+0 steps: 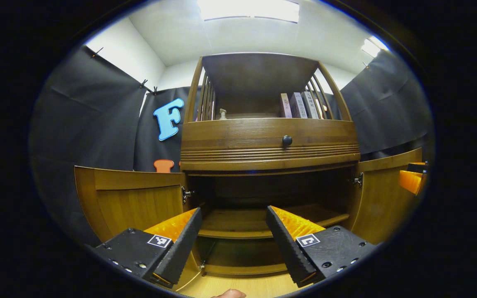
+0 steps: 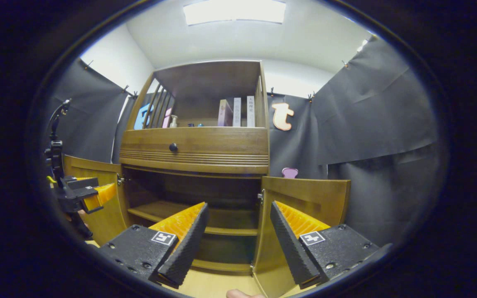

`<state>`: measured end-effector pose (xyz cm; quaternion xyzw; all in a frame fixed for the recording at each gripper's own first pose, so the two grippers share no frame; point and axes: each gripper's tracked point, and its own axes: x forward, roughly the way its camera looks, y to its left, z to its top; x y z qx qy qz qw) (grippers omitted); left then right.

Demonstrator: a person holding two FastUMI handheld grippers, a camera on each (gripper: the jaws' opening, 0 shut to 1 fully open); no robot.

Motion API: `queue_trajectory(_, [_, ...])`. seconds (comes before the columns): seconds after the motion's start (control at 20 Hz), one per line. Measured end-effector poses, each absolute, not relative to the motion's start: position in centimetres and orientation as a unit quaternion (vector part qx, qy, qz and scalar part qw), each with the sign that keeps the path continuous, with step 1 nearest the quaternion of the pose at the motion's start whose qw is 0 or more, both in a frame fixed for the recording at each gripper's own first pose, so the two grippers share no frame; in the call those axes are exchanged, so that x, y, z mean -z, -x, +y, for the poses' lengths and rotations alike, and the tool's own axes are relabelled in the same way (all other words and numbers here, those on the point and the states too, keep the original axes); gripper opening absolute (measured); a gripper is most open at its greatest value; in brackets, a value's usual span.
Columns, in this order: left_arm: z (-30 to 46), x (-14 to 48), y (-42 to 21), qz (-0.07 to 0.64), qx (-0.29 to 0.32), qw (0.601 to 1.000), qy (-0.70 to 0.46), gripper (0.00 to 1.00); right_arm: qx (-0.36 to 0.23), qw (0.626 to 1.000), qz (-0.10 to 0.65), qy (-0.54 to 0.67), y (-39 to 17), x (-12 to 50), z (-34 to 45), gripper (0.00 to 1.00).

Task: Open the right door of the double-door shoe cabinet with the right hand, and open the left door with the left hand.

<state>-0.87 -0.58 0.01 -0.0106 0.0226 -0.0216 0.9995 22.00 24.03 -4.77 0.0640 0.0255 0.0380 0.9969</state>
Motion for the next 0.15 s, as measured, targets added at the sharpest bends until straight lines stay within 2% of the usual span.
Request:
queue_trajectory(0.1, [-0.37,-0.28,0.68,0.021,0.023,0.999,0.011,0.93,-0.038,0.997,0.022,-0.063,-22.10,4.47,24.22,0.94])
queue_trajectory(0.15, [-0.25,-0.55,0.57,0.019,0.025,0.999,0.011,0.93,-0.037,0.997,0.020,-0.063,-22.11,4.30,24.38,0.96])
